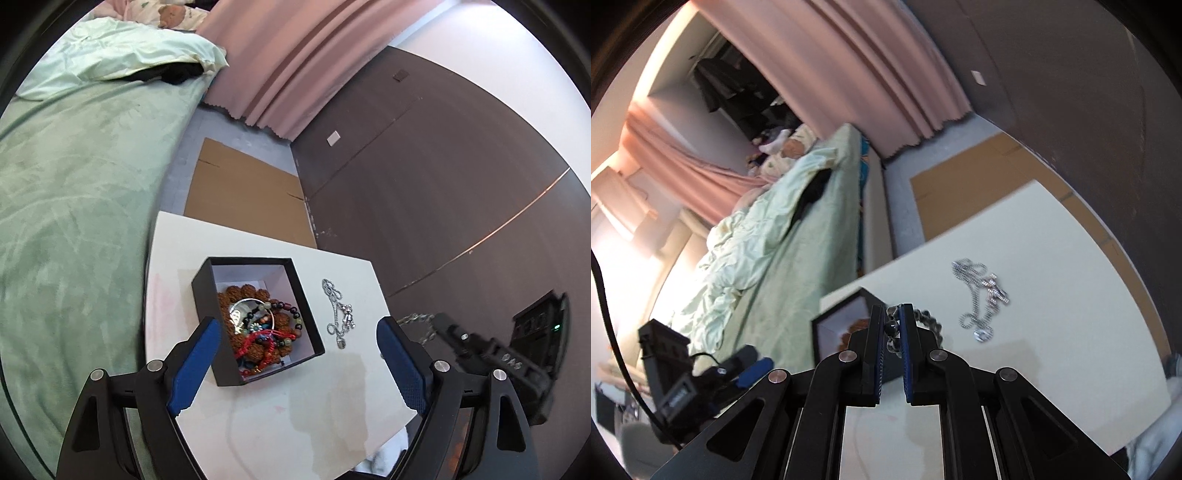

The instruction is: Organize jewelry

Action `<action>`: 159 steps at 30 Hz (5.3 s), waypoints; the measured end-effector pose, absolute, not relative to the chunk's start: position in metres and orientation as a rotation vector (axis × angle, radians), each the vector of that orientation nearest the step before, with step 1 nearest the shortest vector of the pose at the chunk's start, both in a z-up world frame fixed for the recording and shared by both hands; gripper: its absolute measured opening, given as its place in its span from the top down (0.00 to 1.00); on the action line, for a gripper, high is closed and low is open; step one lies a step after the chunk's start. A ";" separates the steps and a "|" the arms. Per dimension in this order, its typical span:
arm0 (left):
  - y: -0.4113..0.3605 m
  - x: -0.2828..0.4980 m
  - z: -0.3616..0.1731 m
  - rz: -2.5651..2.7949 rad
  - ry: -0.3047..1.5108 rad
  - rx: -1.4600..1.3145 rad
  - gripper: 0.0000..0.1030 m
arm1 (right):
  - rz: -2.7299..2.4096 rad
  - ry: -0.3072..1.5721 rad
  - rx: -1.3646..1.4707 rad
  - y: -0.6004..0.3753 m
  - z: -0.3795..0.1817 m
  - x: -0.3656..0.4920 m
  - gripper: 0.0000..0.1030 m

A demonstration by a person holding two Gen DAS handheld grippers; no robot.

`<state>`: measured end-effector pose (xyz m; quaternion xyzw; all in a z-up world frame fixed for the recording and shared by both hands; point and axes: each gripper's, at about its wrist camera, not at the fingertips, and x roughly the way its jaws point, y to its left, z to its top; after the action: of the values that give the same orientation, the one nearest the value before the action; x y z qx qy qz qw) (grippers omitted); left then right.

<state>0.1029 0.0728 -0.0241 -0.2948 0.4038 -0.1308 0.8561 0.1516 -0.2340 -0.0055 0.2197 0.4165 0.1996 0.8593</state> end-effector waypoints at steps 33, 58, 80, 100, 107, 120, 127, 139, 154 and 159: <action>0.068 0.119 -0.022 -0.061 0.816 -0.444 0.01 | 0.544 0.918 0.434 -0.228 -0.032 0.190 0.22; -0.015 0.122 -0.020 -0.047 0.764 -0.307 0.00 | 0.469 0.877 0.491 -0.299 -0.035 0.201 0.00; -0.091 0.150 -0.054 -0.067 0.934 -0.276 0.25 | 0.369 0.982 0.493 -0.364 -0.052 0.229 0.00; -0.149 0.198 -0.113 -0.141 1.190 -0.052 0.66 | 0.287 1.032 0.518 -0.394 -0.066 0.244 0.00; -0.159 0.203 -0.121 -0.140 1.214 -0.032 0.75 | 0.287 1.033 0.538 -0.398 -0.067 0.245 0.00; -0.153 0.201 -0.113 -0.140 1.187 -0.024 1.00 | 0.298 1.041 0.531 -0.396 -0.069 0.246 0.00; -0.147 0.197 -0.104 -0.177 1.197 -0.070 1.00 | 0.331 1.055 0.486 -0.378 -0.069 0.249 0.00; -0.153 0.191 -0.105 -0.213 1.213 -0.097 0.33 | 0.320 1.043 0.499 -0.386 -0.067 0.246 0.00; -0.172 0.185 -0.123 -0.140 1.220 0.087 0.85 | 0.311 1.046 0.494 -0.387 -0.066 0.242 0.00; -0.158 0.185 -0.116 -0.135 1.206 0.043 0.87 | 0.346 1.063 0.451 -0.375 -0.068 0.243 0.02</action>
<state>0.1853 -0.1578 -0.1163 0.0204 0.5667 -0.0633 0.8212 0.2434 -0.3753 -0.0679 0.2121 0.4999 0.1626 0.8238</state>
